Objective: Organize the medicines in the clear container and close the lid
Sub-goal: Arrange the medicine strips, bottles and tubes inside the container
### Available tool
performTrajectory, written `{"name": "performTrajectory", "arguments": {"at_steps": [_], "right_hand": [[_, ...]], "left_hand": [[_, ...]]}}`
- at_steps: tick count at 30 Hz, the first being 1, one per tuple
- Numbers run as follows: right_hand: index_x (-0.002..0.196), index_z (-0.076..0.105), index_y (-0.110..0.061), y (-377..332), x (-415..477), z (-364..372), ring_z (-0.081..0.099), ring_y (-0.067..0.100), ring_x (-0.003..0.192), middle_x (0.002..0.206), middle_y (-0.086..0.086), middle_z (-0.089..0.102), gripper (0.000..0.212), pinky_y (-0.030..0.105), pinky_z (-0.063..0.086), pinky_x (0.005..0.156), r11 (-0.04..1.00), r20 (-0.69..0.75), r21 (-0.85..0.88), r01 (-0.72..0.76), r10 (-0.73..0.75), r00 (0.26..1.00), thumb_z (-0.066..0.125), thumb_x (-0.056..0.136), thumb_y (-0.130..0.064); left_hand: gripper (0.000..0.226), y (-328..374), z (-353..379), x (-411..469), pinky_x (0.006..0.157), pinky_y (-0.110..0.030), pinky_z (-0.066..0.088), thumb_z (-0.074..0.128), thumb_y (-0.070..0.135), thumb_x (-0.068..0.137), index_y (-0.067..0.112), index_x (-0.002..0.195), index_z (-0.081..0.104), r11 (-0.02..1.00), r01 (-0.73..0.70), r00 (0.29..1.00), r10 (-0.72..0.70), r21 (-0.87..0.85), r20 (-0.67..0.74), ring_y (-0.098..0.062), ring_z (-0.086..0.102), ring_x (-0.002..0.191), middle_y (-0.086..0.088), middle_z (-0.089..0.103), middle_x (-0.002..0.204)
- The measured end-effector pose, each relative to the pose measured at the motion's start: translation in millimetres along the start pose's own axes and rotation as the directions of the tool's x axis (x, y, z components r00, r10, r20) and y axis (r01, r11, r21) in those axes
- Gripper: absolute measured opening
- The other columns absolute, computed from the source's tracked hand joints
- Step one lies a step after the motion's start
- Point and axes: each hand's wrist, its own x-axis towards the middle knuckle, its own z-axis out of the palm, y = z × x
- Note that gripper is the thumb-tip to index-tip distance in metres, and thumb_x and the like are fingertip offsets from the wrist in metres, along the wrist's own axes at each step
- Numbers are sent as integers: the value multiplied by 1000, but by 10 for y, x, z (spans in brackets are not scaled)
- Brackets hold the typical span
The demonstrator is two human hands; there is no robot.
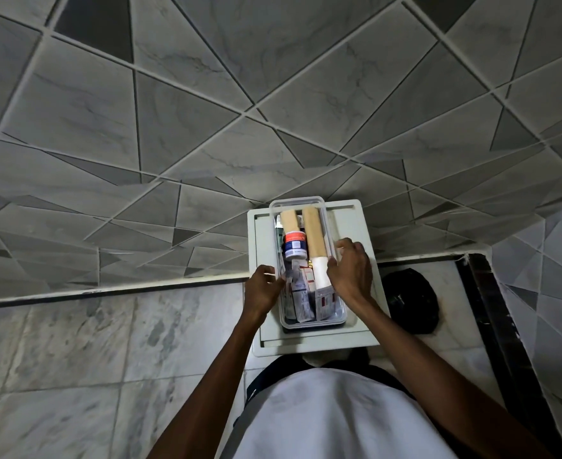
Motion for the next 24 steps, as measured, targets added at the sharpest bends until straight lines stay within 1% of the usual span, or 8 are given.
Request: {"name": "performTrajectory", "arguments": {"at_steps": [3, 5, 8, 12, 15, 20, 22, 24], "right_hand": [[130, 51, -10, 164, 1, 8, 59, 38, 112, 123, 17, 62, 48, 41, 52, 87, 987, 262, -147, -59, 97, 960, 61, 88, -31], [131, 51, -8, 200, 6, 28, 62, 38, 109, 121, 20, 65, 44, 39, 52, 87, 986, 319, -159, -41, 90, 943, 57, 91, -26], [123, 54, -4, 187, -4, 37, 63, 40, 105, 116, 22, 66, 33, 38, 51, 83, 983, 275, -183, 7, 44, 960, 53, 93, -17], [95, 56, -6, 173, -24, -25, 65, 38, 95, 104, 20, 68, 9, 32, 45, 69, 990, 243, -140, 3, 32, 969, 56, 91, -14], [77, 47, -12, 235, -28, -115, 64, 35, 85, 89, 15, 67, 16, 31, 44, 64, 998, 179, -37, -47, 53, 982, 58, 88, -16], [88, 62, -6, 399, 32, -413, 63, 29, 81, 88, 11, 68, 6, 23, 40, 61, 996, 110, 41, -80, 75, 991, 60, 88, -12], [96, 65, -5, 545, 60, -489, 66, 31, 85, 93, 14, 71, 14, 29, 47, 67, 997, 81, -2, -81, 81, 993, 60, 88, -14], [91, 63, -6, 674, 72, -538, 65, 33, 84, 91, 16, 71, 12, 34, 51, 70, 994, 70, -44, -97, 100, 993, 60, 87, -17]], "left_hand": [[35, 12, 73, -45, 79, -40, 55, 58, 39, 92, 10, 111, 54, 1000, -9, 1000, 9, -17, -3, -26, 61, 93, -12, 64, 108], [37, 15, 105, -51, 82, -39, 54, 44, 39, 98, 8, 115, 54, 999, -10, 1000, 10, -32, -25, -26, 61, 95, -13, 64, 112], [41, -96, 113, 34, 84, -48, 54, 34, 44, 100, 9, 103, 56, 999, -38, 998, 39, 18, -56, -31, 62, 94, -14, 65, 103], [46, -205, 90, 111, 70, -37, 45, 32, 48, 99, 13, 79, 53, 999, -34, 995, 37, 41, -88, -24, 55, 75, -8, 60, 80], [33, -208, 72, 138, 71, -41, 50, 41, 39, 99, 17, 79, 55, 998, 0, 994, 6, 58, -110, -27, 60, 78, -8, 63, 82], [24, -165, 166, 233, 81, -40, 53, 68, 32, 84, 10, 87, 61, 983, 38, 995, -22, 177, -94, -30, 66, 89, -13, 71, 93], [25, -153, 223, 250, 79, -35, 49, 70, 24, 83, 3, 93, 60, 962, 4, 995, 23, 273, -95, -30, 64, 90, -16, 69, 95], [20, -160, 244, 278, 77, -30, 45, 67, 15, 84, 0, 96, 61, 941, -19, 993, 56, 339, -102, -33, 63, 95, -18, 68, 100]]}}
